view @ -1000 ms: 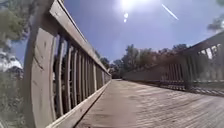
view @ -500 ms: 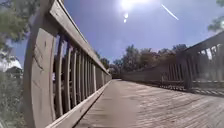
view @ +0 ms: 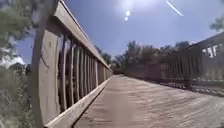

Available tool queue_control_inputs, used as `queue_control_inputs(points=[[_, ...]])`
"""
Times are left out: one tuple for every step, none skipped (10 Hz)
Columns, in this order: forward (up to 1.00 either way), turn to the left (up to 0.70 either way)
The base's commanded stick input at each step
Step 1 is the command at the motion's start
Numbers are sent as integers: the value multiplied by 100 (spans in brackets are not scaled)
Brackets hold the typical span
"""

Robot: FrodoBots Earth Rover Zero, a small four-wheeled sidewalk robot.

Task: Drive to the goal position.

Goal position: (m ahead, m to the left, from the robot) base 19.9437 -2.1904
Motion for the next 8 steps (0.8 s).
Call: queue_control_inputs(points=[[-85,0],[-85,0],[-85,0],[-85,0],[-85,0],[-85,0],[-85,0],[-85,0]])
